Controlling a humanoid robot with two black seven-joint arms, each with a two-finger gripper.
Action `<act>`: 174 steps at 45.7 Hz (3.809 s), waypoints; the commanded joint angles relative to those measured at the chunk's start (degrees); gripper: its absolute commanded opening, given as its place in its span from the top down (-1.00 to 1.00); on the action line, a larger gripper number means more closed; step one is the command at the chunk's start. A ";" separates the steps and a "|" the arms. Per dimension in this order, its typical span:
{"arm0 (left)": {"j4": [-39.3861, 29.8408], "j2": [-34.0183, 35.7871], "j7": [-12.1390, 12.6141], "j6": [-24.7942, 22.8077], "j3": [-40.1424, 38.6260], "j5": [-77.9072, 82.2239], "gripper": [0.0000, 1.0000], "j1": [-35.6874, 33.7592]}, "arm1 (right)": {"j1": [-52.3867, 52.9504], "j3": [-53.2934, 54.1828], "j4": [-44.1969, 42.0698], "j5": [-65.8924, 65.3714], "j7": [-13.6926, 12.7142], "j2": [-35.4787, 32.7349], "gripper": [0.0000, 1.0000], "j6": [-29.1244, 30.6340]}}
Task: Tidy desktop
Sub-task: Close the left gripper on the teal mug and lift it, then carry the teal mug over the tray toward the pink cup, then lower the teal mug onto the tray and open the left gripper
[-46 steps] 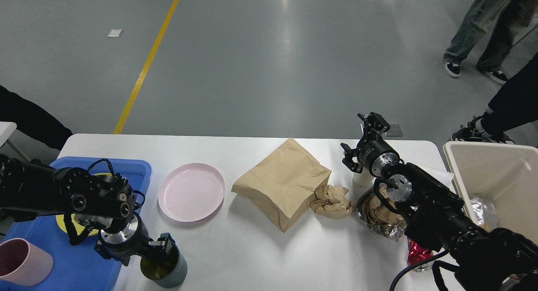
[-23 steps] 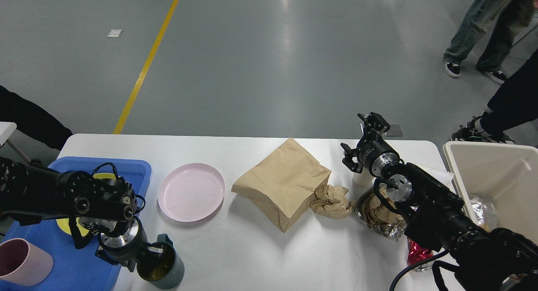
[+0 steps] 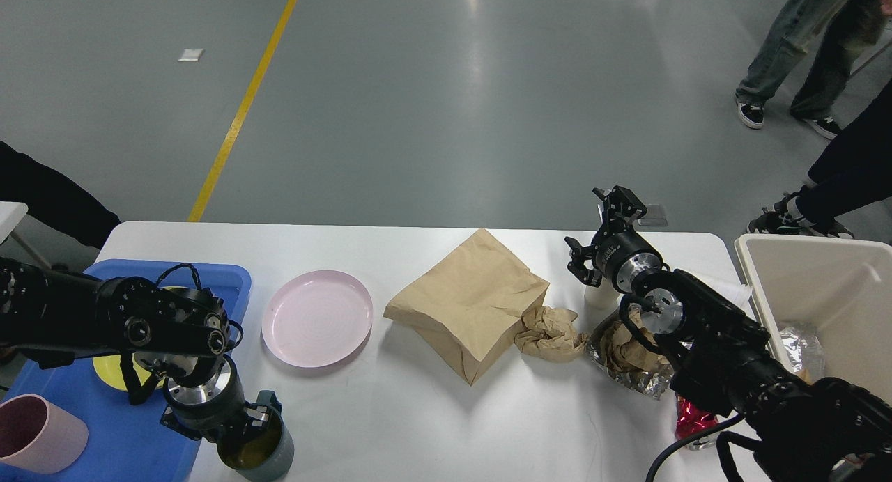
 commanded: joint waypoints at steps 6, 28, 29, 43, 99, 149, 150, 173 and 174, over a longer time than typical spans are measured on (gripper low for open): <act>0.10 0.00 1.38 -2.26 -0.51 -0.20 1.00 -0.08 | 0.00 0.00 0.00 0.00 0.00 0.00 -1.00 0.00; -0.34 1.32 1.30 -9.29 -1.83 -0.47 1.00 -4.74 | 0.00 0.00 0.00 0.00 0.00 0.00 -1.00 0.00; -0.34 1.49 1.21 -9.90 -1.83 -0.55 1.00 -5.18 | 0.00 0.00 0.00 0.00 0.00 0.00 -1.00 0.00; -3.41 6.85 -0.20 -21.85 5.54 -7.67 1.00 -22.04 | 0.00 0.00 0.00 0.00 0.00 0.00 -1.00 0.00; -7.02 18.54 -11.98 -27.12 34.20 -3.54 1.00 -53.70 | 0.00 0.00 0.00 0.00 0.00 0.00 -1.00 0.00; 9.86 19.25 -0.64 -20.28 7.31 0.24 1.00 -8.79 | 0.00 0.00 0.00 0.00 0.00 0.00 -1.00 0.00; 10.38 18.81 -0.64 -20.19 7.13 0.24 1.00 -8.18 | 0.00 0.00 0.00 0.00 0.00 0.00 -1.00 0.00; 21.02 12.66 -0.46 -18.88 1.33 0.33 1.00 2.11 | 0.00 0.00 0.00 0.00 0.00 0.00 -1.00 0.00; 21.02 11.96 -0.38 -18.53 0.90 0.33 1.00 2.55 | 0.00 0.00 0.00 0.00 0.00 0.00 -1.00 0.00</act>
